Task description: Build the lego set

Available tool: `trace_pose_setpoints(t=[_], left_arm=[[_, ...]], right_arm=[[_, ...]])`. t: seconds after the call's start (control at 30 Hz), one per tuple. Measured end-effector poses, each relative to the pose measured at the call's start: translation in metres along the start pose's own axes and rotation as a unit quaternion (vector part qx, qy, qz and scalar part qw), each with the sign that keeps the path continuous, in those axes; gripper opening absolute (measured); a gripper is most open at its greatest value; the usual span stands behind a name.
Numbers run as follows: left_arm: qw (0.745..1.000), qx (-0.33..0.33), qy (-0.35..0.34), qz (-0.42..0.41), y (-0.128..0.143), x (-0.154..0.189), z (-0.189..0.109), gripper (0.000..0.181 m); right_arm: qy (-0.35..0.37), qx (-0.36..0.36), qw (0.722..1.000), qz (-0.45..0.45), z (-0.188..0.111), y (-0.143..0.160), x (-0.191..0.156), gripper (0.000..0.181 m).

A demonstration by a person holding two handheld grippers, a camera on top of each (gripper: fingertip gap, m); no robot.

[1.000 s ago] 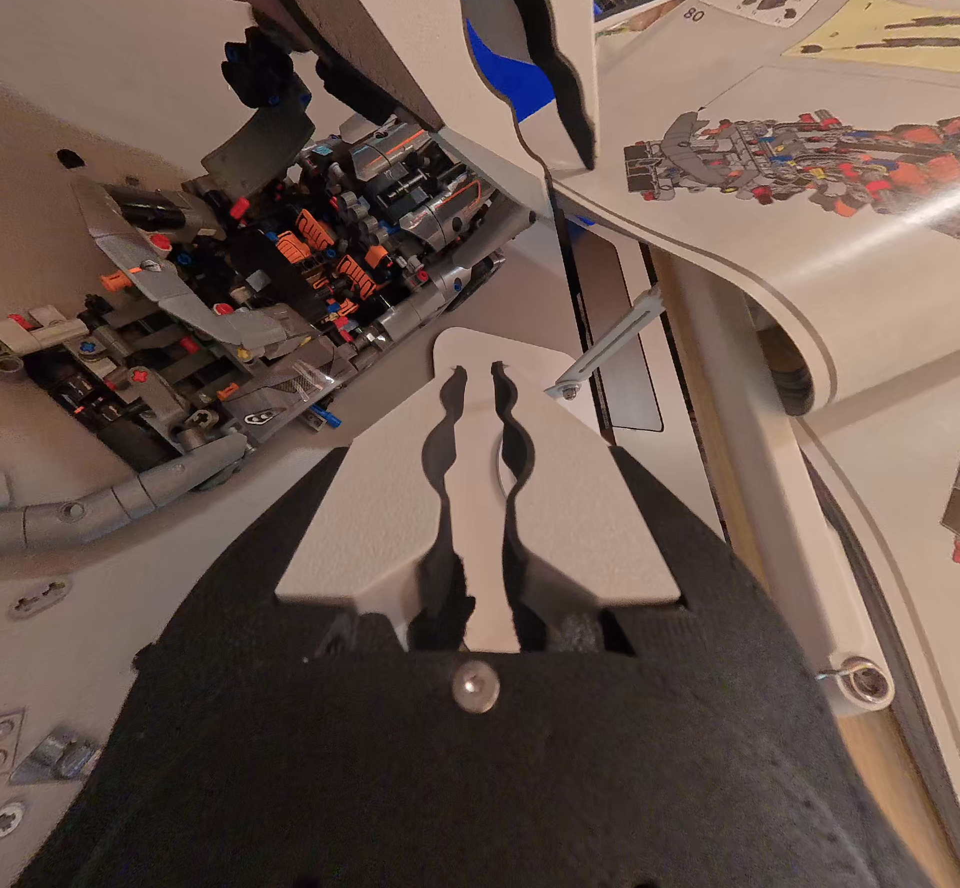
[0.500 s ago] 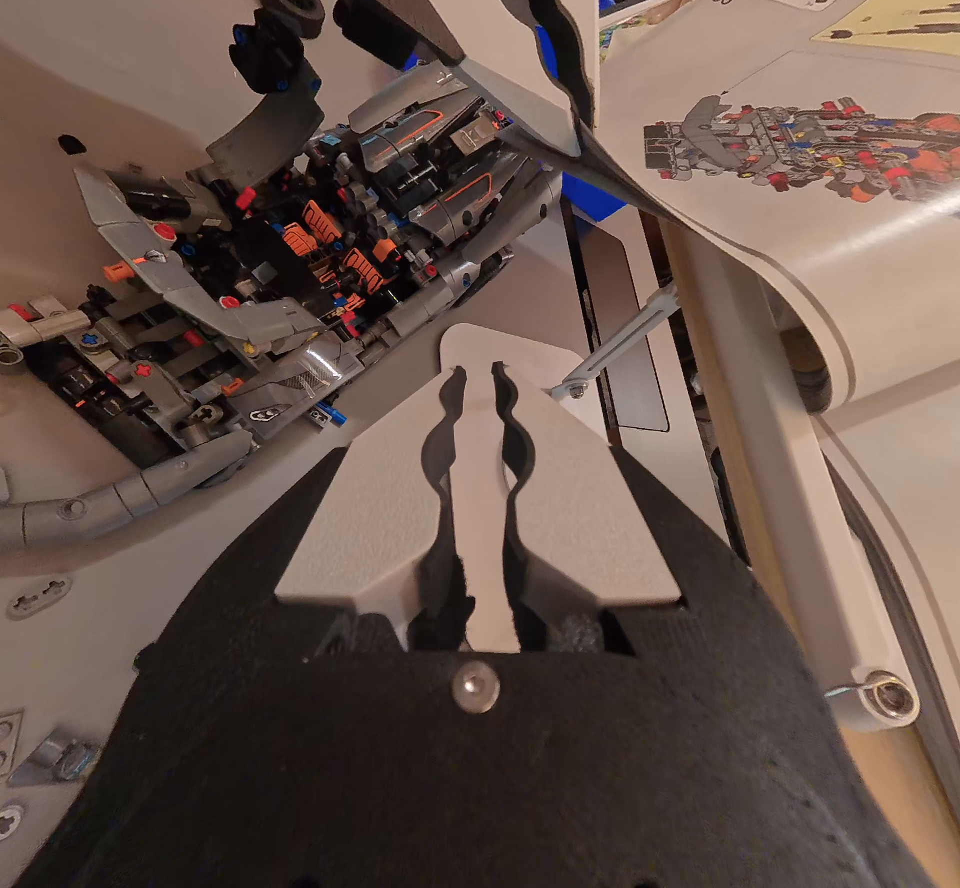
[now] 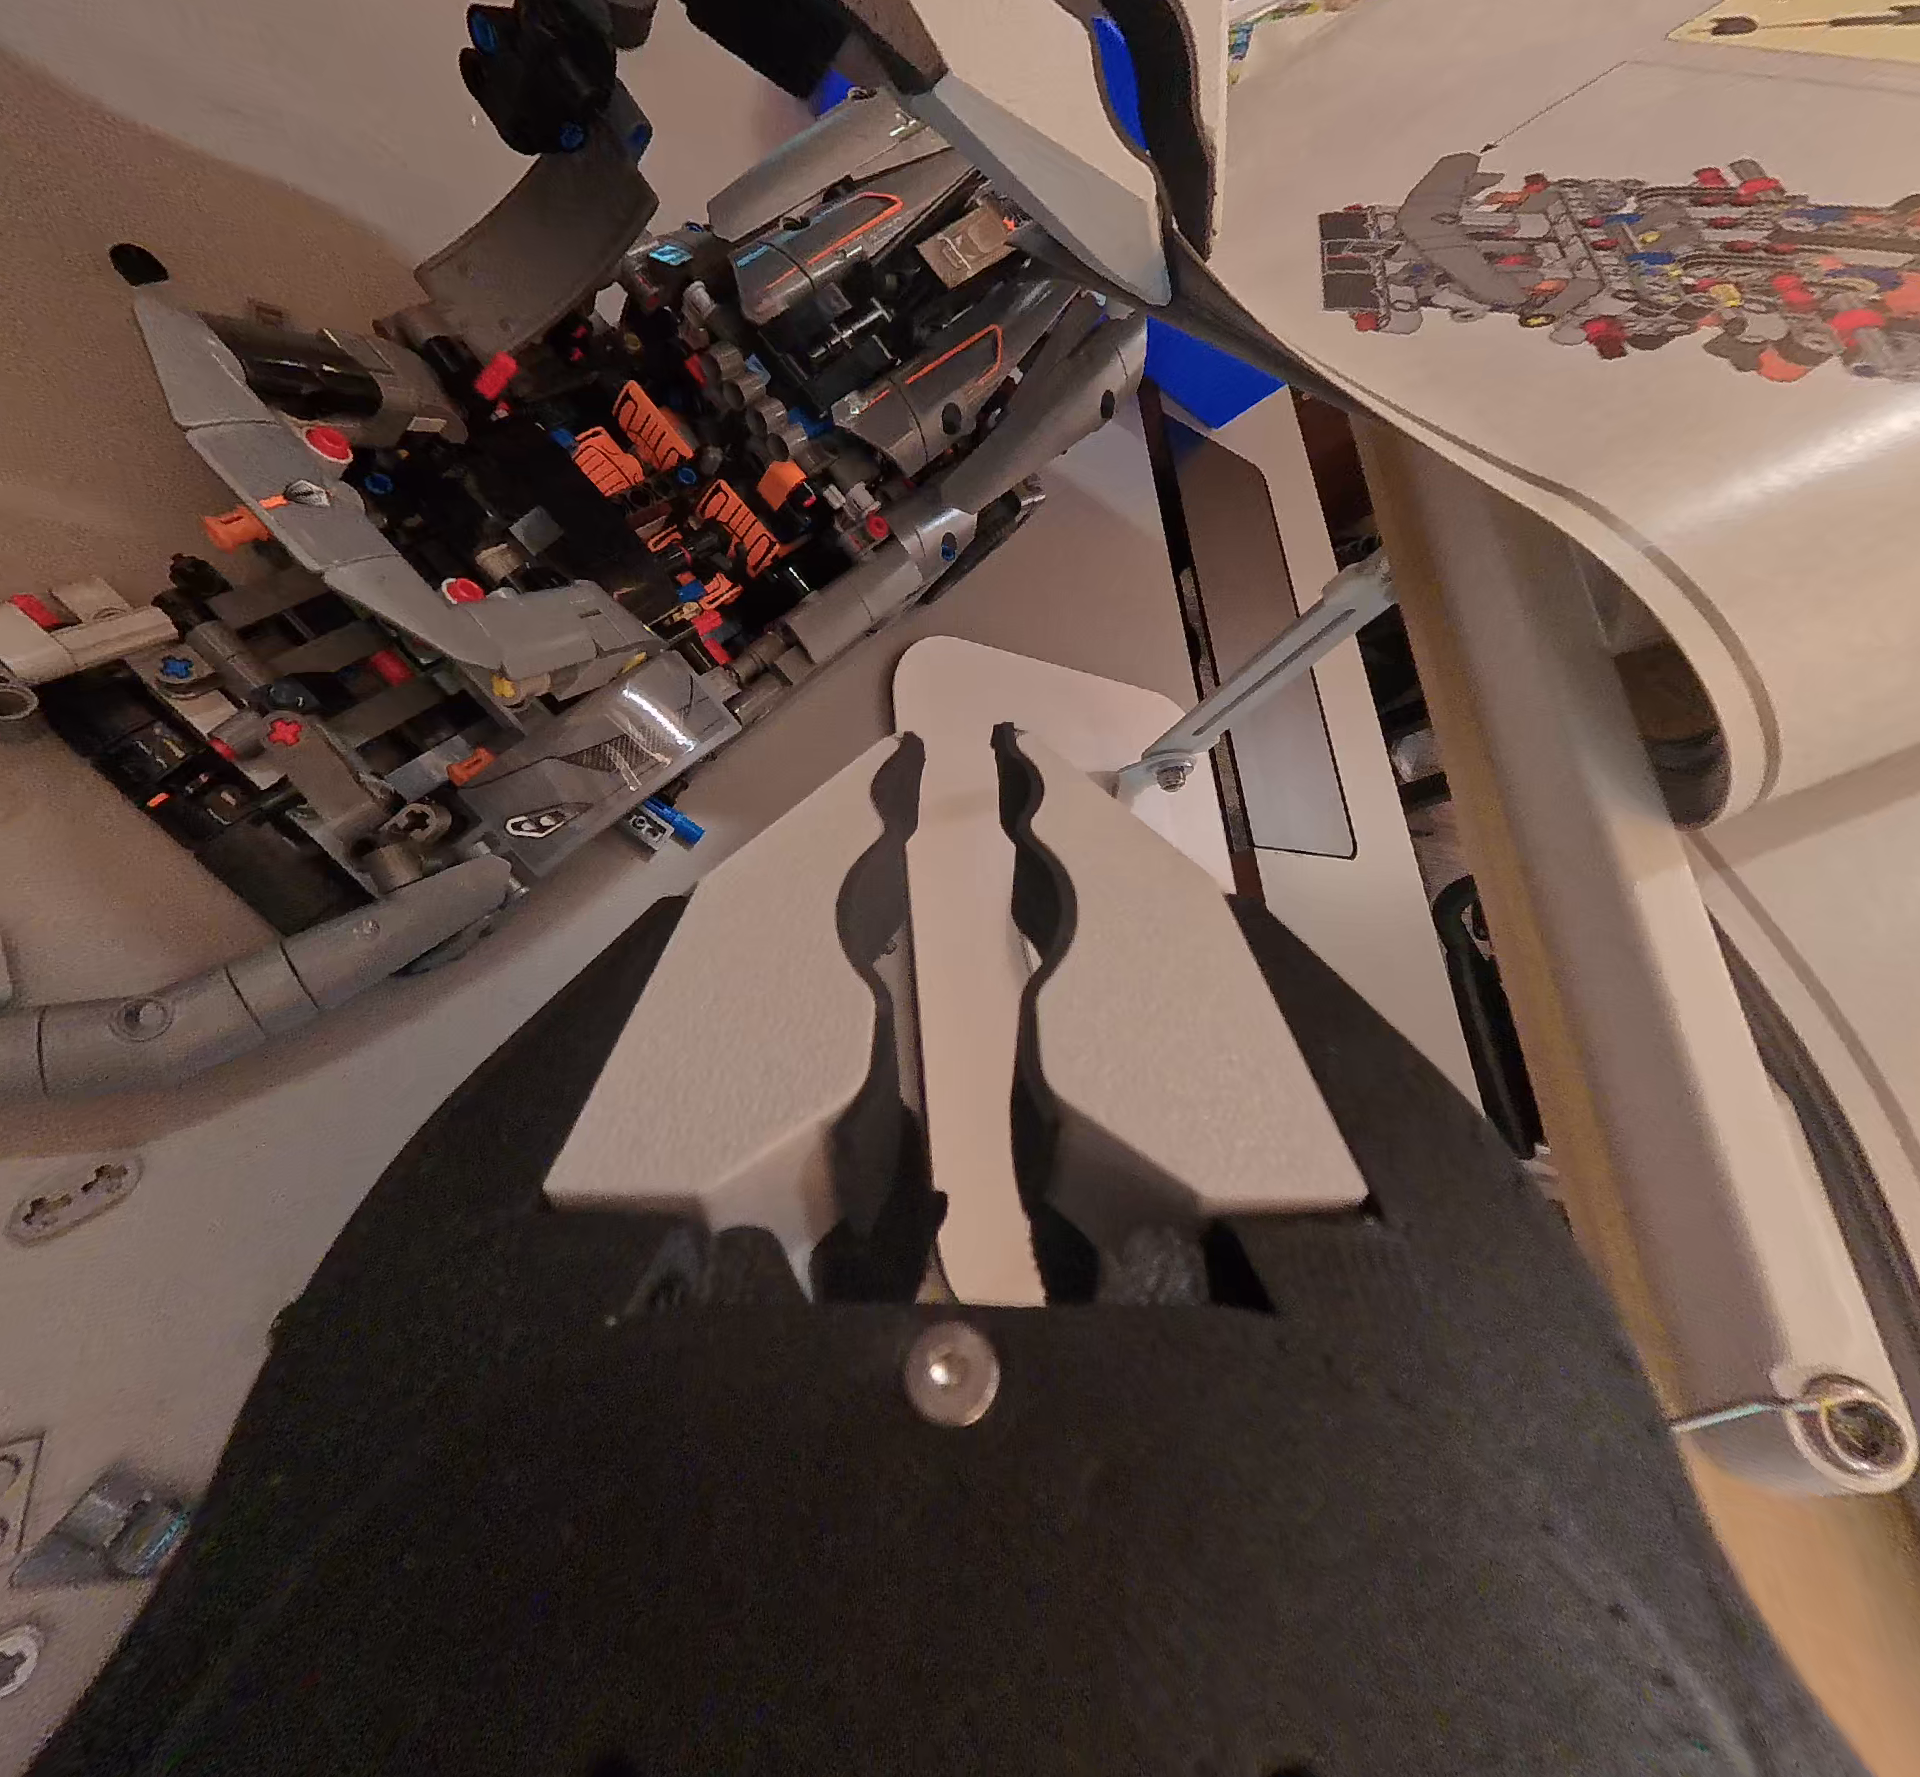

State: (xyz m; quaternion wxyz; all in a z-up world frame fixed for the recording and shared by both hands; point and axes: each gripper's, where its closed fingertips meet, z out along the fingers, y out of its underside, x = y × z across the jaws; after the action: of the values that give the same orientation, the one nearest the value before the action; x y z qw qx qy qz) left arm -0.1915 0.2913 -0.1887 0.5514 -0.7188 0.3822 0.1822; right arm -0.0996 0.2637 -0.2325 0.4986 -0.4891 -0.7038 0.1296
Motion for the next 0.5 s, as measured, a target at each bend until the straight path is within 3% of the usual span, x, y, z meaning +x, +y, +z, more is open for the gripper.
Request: trace_pose_setpoints(t=[0.5], left_arm=[[1.000, 0.010, 0.015, -0.019, 0.0023, 0.0023, 0.0000, 0.007]], right_arm=[[-0.009, -0.010, 1.000, -0.006, 0.0046, 0.0053, -0.0062, 0.012]])
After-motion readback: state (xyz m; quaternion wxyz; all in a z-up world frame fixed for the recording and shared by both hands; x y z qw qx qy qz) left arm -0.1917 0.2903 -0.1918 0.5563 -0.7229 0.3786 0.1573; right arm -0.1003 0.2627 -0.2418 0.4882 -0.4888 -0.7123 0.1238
